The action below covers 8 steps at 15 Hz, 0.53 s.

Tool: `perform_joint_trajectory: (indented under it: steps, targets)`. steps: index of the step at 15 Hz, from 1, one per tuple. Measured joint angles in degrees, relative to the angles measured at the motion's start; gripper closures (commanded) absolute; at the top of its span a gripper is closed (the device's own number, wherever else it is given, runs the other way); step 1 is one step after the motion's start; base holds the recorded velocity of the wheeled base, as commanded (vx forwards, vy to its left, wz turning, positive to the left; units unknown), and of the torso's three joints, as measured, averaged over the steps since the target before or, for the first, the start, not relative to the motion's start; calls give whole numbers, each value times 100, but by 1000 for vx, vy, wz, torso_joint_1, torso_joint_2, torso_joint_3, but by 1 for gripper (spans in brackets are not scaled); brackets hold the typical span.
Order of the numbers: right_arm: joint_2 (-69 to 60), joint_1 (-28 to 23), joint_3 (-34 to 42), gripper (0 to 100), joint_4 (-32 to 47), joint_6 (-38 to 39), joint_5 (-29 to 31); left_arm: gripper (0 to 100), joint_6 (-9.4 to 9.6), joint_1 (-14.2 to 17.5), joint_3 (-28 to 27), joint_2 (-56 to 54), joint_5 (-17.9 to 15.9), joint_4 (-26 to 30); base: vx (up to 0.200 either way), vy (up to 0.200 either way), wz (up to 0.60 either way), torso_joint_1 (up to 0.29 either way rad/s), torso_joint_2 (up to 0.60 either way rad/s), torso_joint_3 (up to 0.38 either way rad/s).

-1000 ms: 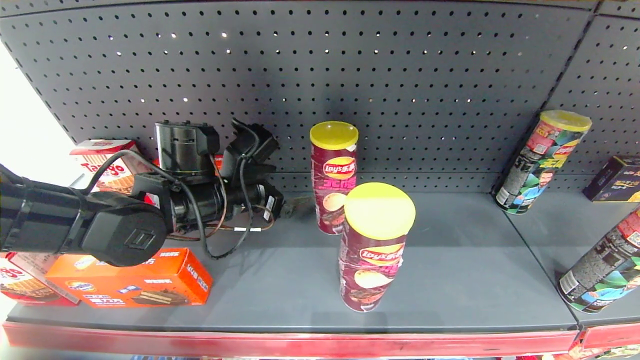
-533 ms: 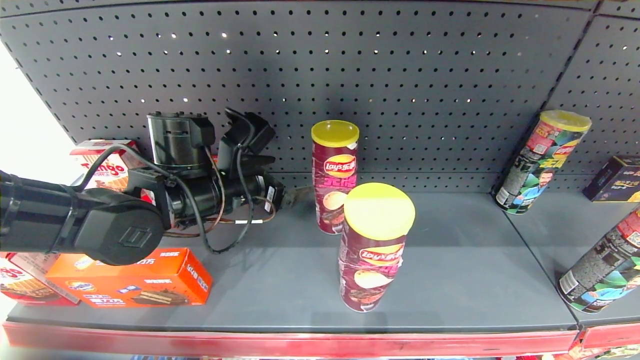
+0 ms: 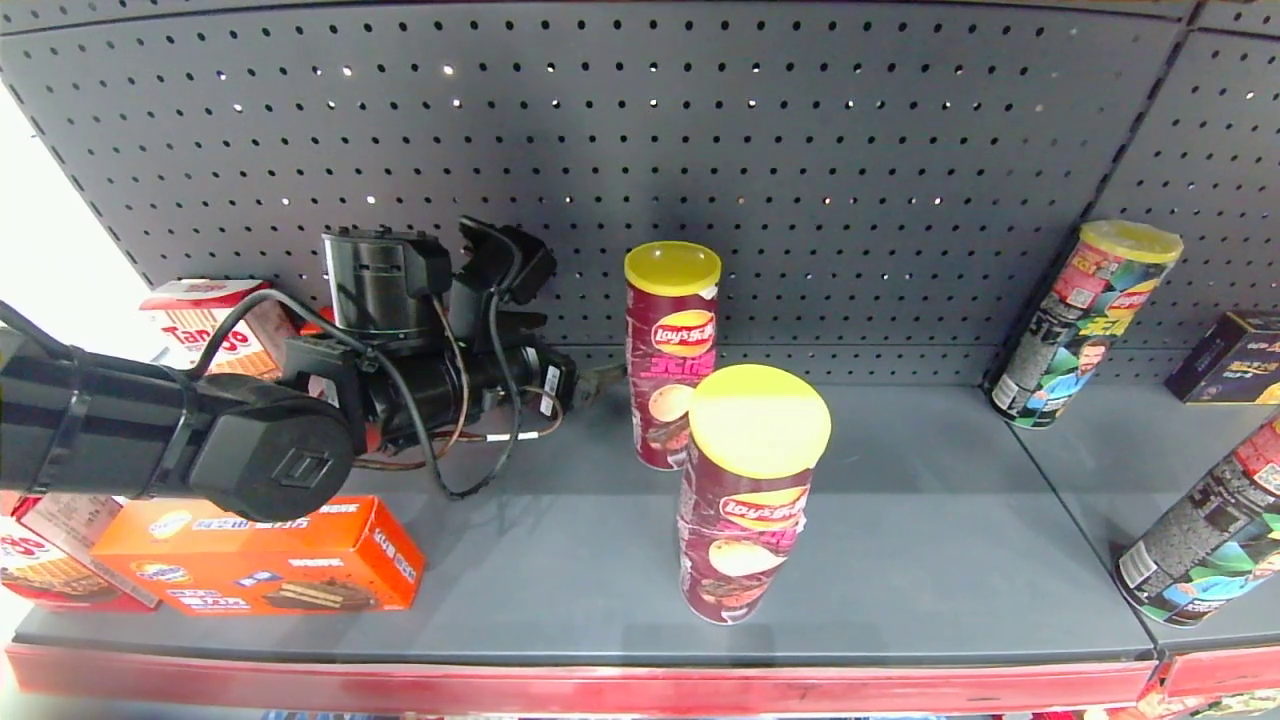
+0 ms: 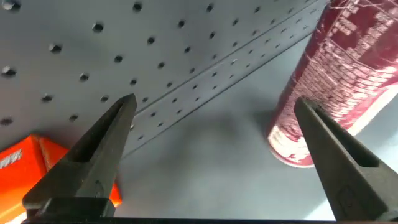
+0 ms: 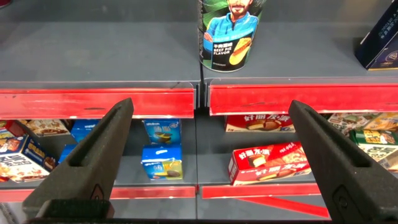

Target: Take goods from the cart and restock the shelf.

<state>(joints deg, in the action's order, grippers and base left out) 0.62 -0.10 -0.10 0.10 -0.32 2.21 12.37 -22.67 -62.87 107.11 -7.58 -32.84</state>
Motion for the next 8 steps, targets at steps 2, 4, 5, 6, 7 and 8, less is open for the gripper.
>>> perform_joint_trajectory:
  steps: [2,4,5,6,7,8]
  targets:
    - [0,-1,0,0,0,-1,0,0,108,22,60,-2,228,2,0,0,0,0,0,0]
    - [0,-1,0,0,1,-1,0,0,383,18,173,-49,345,30,0,0,0,0,0,0]
    - [0,-1,0,0,1,0,0,0,511,5,218,-79,402,49,0,0,0,0,0,0]
    - [0,-1,2,0,1,-1,0,0,636,-22,260,-110,491,71,0,0,0,0,0,0]
    - [0,0,2,0,1,0,0,0,670,-80,276,-134,513,79,0,0,0,0,0,0]
    - [0,0,2,0,1,-1,0,0,681,-139,286,-151,513,94,0,0,0,0,0,0]
